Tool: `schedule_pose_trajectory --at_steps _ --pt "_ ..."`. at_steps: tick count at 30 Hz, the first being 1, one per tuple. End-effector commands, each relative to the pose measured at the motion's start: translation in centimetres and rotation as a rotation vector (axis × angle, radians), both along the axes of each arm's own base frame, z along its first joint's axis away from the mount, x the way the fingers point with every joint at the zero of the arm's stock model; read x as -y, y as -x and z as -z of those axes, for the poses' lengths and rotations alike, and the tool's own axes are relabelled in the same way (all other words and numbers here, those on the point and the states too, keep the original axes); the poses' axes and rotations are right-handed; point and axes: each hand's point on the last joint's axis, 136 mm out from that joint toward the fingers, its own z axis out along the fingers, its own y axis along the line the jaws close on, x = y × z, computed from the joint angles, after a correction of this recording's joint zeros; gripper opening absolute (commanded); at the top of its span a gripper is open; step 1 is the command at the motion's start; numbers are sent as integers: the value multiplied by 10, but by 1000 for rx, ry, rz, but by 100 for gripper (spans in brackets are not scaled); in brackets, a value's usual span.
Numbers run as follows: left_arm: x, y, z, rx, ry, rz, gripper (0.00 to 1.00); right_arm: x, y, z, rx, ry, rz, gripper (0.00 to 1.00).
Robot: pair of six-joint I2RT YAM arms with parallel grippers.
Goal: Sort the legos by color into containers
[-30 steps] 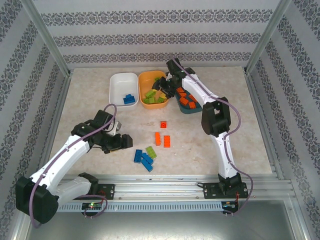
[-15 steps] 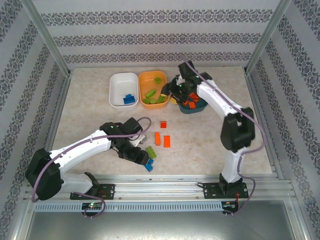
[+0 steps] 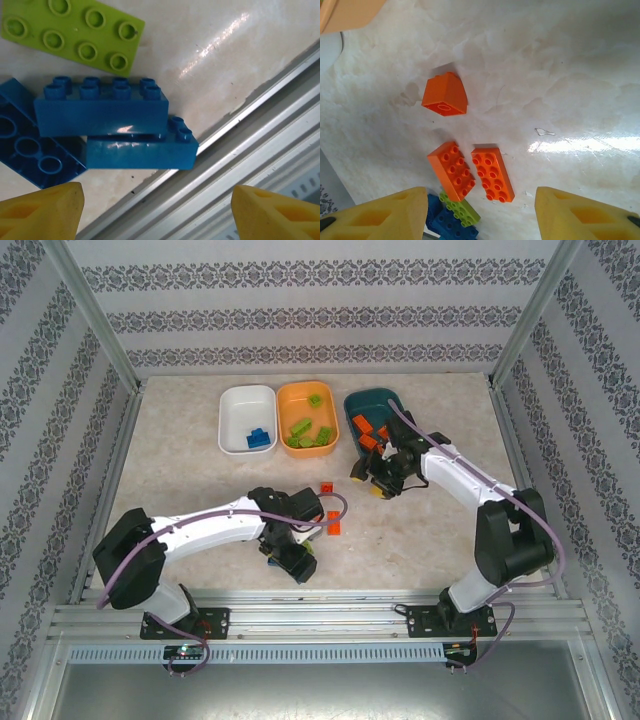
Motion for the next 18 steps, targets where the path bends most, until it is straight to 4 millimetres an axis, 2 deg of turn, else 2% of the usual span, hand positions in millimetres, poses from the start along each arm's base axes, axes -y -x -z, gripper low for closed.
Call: schedule_pose_trajectory --at_steps 1,12,18 --pt "0 -5 2 28 -37 77 78 4 -4 -16 72 1 7 60" --pt "-2 1 16 -5 -54 99 78 13 4 -12 66 22 21 64" --pt "5 6 23 -30 -57 122 78 15 5 -13 66 29 19 64"
